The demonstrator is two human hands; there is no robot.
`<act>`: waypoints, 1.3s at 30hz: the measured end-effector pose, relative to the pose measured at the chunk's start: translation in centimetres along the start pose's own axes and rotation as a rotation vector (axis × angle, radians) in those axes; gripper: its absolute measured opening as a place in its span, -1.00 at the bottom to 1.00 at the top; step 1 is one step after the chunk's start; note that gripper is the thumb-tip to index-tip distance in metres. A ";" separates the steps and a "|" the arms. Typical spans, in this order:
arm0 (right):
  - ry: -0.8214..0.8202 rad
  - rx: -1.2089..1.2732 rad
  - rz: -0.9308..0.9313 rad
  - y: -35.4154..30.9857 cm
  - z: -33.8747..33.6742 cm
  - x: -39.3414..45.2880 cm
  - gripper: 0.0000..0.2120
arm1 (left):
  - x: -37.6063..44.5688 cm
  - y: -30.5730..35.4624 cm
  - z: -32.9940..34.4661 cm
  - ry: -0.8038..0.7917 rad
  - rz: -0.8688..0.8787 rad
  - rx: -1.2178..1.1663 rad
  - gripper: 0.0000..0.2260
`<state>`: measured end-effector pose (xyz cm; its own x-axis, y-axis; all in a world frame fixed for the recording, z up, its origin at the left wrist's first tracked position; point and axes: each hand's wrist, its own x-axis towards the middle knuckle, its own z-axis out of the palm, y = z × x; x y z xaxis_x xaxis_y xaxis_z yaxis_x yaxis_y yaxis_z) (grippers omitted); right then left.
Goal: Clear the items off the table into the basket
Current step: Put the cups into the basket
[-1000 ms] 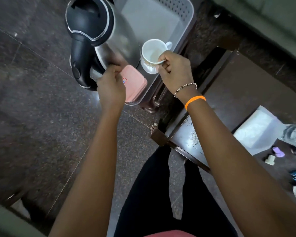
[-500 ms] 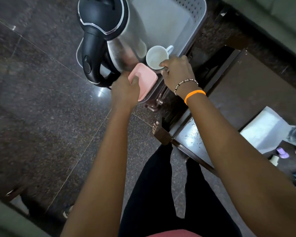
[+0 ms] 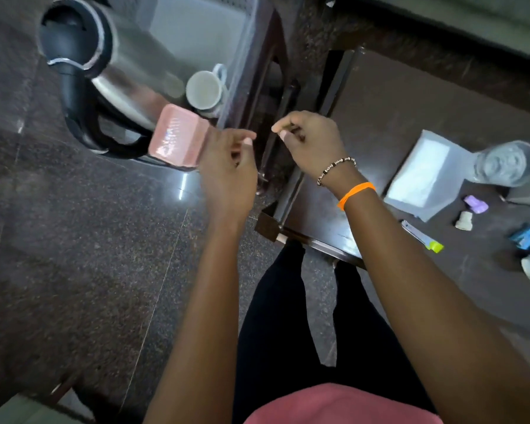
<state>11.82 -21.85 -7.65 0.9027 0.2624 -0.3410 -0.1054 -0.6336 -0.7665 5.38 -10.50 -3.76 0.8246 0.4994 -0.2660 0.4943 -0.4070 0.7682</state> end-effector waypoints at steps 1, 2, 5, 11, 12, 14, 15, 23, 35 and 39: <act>0.017 0.019 0.020 1.0 -1.1 -1.1 -0.82 | -1.0 0.5 1.3 -0.050 -0.004 -0.007 -0.86; 0.035 0.033 0.040 2.2 -2.3 -2.2 -0.82 | -2.0 0.9 2.7 -0.103 -0.012 -0.006 -0.86; 0.083 0.050 0.107 6.1 -5.8 -5.9 -0.83 | -5.2 2.0 7.2 -0.262 -0.034 0.017 -0.84; 0.207 0.167 0.345 16.3 -12.3 -15.2 -0.83 | -11.6 4.5 16.6 -0.542 0.012 0.099 -0.83; 0.253 0.190 0.407 18.7 -13.6 -17.0 -0.83 | -13.1 5.1 18.7 -0.591 0.027 0.123 -0.83; 0.314 0.257 0.521 21.9 -14.9 -19.3 -0.82 | -14.6 5.8 21.4 -0.658 0.039 0.153 -0.83; 0.335 0.303 0.576 23.5 -15.6 -20.3 -0.81 | -15.5 6.2 22.9 -0.698 0.041 0.158 -0.83; 0.620 0.475 0.878 33.8 -20.7 -25.9 -0.74 | -20.3 8.3 33.6 -0.911 0.078 0.394 -0.79; 0.564 0.321 1.146 39.9 -23.0 -25.9 -0.55 | -20.5 5.5 40.1 -0.914 0.223 0.714 -0.73; 0.581 0.252 1.160 40.4 -22.0 -25.6 -0.65 | -20.5 3.5 39.9 -0.876 0.484 0.880 -0.48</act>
<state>-6.37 -70.22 -17.89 0.2760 -0.7257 -0.6303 -0.9506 -0.1091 -0.2906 1.21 -52.67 -18.82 0.7058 -0.3531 -0.6142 -0.1581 -0.9236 0.3492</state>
